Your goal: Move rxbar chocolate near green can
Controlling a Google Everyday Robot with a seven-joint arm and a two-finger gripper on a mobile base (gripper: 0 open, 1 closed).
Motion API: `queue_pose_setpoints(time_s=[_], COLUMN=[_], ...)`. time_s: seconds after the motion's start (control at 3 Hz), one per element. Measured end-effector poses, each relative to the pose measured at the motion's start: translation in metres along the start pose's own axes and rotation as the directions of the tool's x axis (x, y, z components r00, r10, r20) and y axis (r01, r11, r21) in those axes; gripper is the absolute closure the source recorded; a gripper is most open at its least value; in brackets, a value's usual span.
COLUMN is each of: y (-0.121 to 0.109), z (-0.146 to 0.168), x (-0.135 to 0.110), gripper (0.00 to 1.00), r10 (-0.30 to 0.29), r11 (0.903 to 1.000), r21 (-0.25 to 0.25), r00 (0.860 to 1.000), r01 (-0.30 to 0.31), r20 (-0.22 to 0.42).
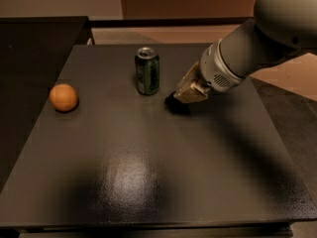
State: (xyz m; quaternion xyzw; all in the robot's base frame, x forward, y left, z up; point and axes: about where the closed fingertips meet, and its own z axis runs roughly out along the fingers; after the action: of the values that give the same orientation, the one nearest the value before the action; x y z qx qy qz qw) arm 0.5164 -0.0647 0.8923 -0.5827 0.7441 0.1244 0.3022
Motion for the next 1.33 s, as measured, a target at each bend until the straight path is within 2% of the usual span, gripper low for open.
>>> queue_pose_setpoints(time_s=[0.33,0.67,1.33], y=[-0.0091,-0.0083,-0.0063], z=[0.0152,0.0150,0.0153], x=[-0.0142,-0.0152,-0.0176], gripper=[1.00,0.84,0.37], r10=[0.004,0.002,-0.003], r11=[0.9997,0.9997,0.9997], r21=[0.025,0.025,0.024], r00=[1.000,1.000,1.000], r01=[-0.004,-0.002,0.003], r20=[-0.001,-0.001,-0.001])
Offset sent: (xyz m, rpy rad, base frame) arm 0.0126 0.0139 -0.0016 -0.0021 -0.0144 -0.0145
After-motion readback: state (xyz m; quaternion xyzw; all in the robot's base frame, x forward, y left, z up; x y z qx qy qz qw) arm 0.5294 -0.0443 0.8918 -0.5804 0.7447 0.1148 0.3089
